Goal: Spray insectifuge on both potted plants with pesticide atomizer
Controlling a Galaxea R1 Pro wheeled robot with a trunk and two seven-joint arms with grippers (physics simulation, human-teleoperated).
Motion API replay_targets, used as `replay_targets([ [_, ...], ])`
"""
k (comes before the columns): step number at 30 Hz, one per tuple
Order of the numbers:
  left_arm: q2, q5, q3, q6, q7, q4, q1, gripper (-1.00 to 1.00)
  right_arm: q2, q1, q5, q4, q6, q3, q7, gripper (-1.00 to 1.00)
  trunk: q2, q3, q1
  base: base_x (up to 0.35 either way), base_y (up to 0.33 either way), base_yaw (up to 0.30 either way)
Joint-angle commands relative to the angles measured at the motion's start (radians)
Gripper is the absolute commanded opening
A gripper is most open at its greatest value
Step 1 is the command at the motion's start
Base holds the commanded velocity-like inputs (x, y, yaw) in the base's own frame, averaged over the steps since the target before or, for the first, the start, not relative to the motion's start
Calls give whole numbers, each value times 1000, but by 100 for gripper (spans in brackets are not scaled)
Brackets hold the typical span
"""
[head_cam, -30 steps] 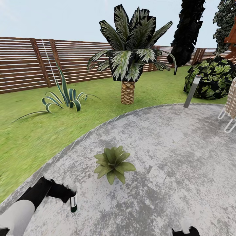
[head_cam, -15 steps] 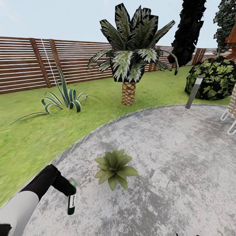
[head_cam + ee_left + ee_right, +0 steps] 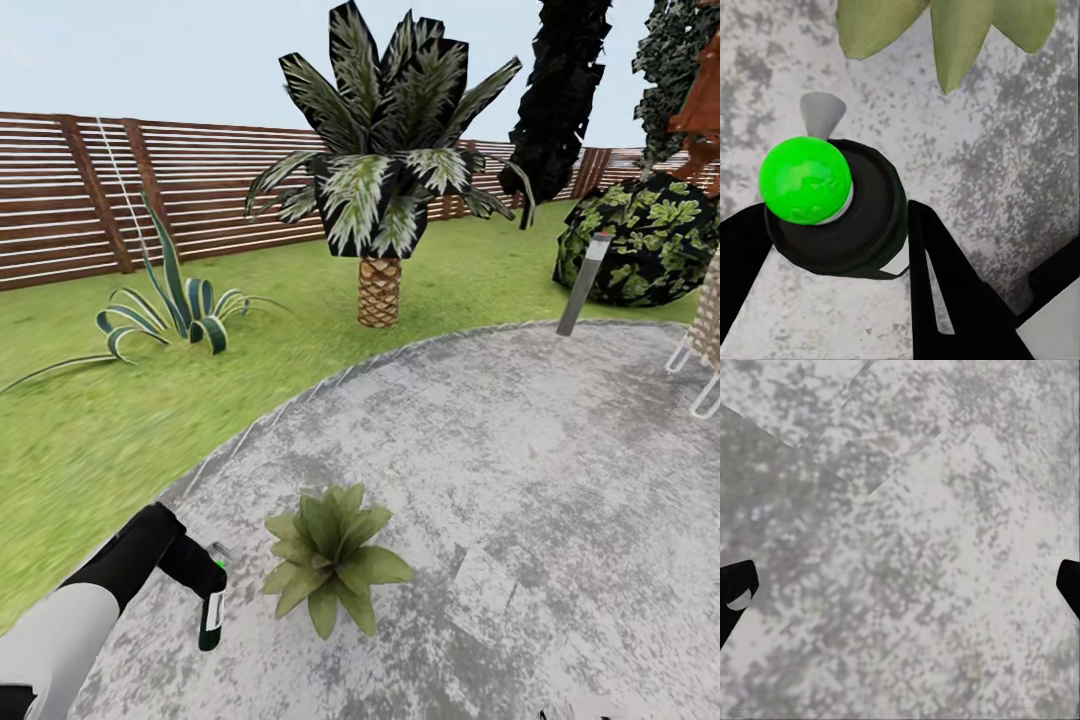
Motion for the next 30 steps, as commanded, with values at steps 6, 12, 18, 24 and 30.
replay_targets([
  [6,16,-4,4,4,7,10,4,-100,-2,-1,12,2,-4,-9,-2,100,0,0,0,257,-78,-122],
  [12,25,-4,5,1,56,12,28,-100,-3,0,12,3,-4,-9,-2,100,0,0,0,19,-2,-3],
  [18,26,4,2,-22,59,13,71,-100,-3,-1,12,3,-4,-9,-2,100,0,0,0,0,1,0],
  [24,25,0,5,-45,61,12,104,-100,-1,-1,12,2,-3,-8,-2,100,0,0,0,0,163,0],
  [30,25,-3,5,-52,62,-1,133,-100,0,-1,11,2,-2,-9,-2,100,0,-5,0,0,13,0],
])
